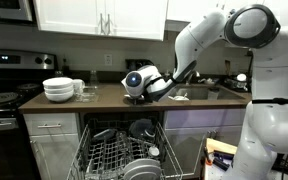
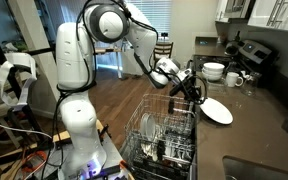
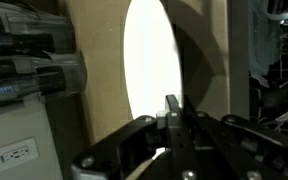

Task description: Take a plate out of the dishwasher and put it on the counter

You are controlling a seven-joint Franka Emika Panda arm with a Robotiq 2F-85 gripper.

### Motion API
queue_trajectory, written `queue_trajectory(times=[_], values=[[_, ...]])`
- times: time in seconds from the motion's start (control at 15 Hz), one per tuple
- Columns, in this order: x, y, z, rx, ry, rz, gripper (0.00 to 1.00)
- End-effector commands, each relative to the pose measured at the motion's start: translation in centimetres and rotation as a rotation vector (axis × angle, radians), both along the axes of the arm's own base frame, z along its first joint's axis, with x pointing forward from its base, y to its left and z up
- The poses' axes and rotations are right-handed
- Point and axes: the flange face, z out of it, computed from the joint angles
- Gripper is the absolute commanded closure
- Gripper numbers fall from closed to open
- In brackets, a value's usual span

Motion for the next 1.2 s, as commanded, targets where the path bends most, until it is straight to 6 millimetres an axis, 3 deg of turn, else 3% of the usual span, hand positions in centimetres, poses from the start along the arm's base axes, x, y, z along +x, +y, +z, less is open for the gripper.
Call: queue_trajectory(times=[0.0, 0.6, 0.87, 1.13], values=[[0.82, 0.22, -0.08, -0.003, -0.004, -0.01, 0.9], [0.41, 0.32, -0.8, 0.024, 0.025, -0.034, 0.86], [0.16, 0.47, -0.72, 0.036, 0.038, -0.049, 0.7], [-0.09, 0.65, -0.59, 0.05, 0.047, -0.059, 0.77]])
